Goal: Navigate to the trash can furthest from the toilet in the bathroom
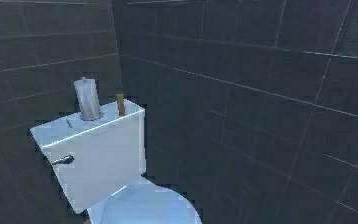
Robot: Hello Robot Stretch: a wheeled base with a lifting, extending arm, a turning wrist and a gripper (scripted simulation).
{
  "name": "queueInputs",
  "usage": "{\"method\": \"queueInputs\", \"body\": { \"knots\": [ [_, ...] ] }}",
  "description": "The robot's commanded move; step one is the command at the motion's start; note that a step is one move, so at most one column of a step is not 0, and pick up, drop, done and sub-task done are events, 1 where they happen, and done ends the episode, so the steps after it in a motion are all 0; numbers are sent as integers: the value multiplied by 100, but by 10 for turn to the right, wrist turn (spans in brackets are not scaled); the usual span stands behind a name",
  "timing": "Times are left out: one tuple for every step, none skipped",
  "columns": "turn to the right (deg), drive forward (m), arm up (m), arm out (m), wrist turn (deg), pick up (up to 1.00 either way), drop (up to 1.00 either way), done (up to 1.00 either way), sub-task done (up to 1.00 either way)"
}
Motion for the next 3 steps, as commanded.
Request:
{"method": "queueInputs", "body": {
  "knots": [
    [450,0,0,0,0,0,0,0,0],
    [450,0,0,0,0,0,0,0,0],
    [180,0,0,0,0,0,0,0,0]
  ]
}}
